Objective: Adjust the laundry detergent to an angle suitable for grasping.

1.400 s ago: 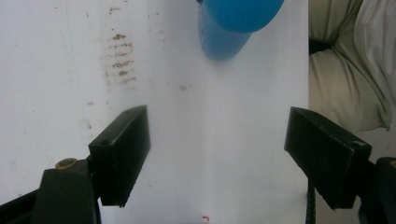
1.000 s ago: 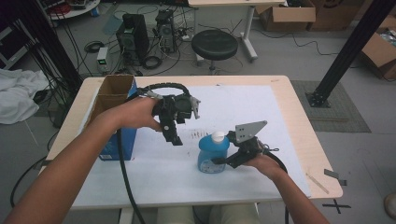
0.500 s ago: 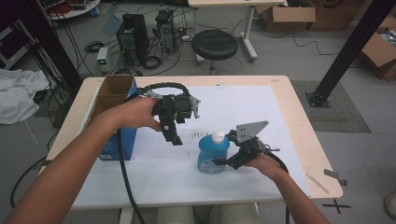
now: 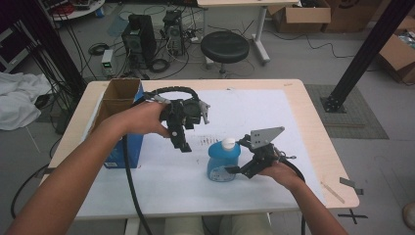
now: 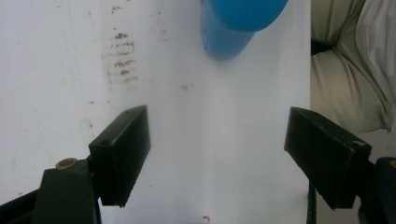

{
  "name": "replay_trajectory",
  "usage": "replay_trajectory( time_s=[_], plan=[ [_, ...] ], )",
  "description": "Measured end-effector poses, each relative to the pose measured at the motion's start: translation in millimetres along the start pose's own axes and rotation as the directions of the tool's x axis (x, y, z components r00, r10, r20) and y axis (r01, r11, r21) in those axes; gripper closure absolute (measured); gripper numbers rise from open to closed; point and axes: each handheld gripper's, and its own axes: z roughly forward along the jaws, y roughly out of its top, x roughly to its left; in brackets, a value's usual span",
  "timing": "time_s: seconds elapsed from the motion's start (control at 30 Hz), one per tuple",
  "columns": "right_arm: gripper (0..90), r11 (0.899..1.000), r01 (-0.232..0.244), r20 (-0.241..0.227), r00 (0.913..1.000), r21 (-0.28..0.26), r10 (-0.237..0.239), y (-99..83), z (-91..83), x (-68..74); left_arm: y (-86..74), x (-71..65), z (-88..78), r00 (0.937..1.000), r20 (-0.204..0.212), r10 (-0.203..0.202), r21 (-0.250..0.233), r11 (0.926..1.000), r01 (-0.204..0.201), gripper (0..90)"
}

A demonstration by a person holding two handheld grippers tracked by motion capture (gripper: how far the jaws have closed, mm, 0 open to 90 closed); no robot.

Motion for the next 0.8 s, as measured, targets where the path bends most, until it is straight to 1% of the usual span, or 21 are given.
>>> replay_trajectory(
  time_s=[0.2,0.33,0.5,0.6,0.73,0.8],
  plan=[
    [15.9,1.000,-0.005,0.009,0.9999,0.004,0.005,-0.4,-4.9,0.0,0.0,0.0,0.1,1.0000,0.000,-0.002,0.001,1.0000,0.002,23.2],
    [14.8,1.000,-0.006,0.035,0.9994,0.012,0.006,-1.1,-7.8,1.5,0.3,0.1,0.1,1.0000,-0.001,-0.002,-0.001,1.0000,0.002,23.2],
    [14.8,1.000,-0.006,0.048,0.9989,0.030,0.005,-2.0,-15.1,1.9,0.2,-0.1,0.3,1.0000,-0.003,-0.005,-0.001,1.0000,0.005,23.2],
    [14.8,0.999,-0.012,0.061,0.9981,0.044,0.009,-1.8,-23.8,1.8,-0.1,0.3,0.1,0.9999,-0.004,-0.009,0.000,1.0000,0.009,23.1],
    [14.9,0.997,-0.028,0.090,0.9957,0.066,0.022,-1.0,-41.0,-0.2,-0.1,1.1,0.0,0.9999,-0.007,-0.015,-0.004,0.9999,0.015,23.0],
    [14.9,0.994,-0.047,0.117,0.9924,0.094,0.036,-0.7,-56.3,-3.7,-0.2,1.6,-0.2,0.9998,-0.008,-0.019,-0.004,0.9998,0.019,22.9]
  ],
)
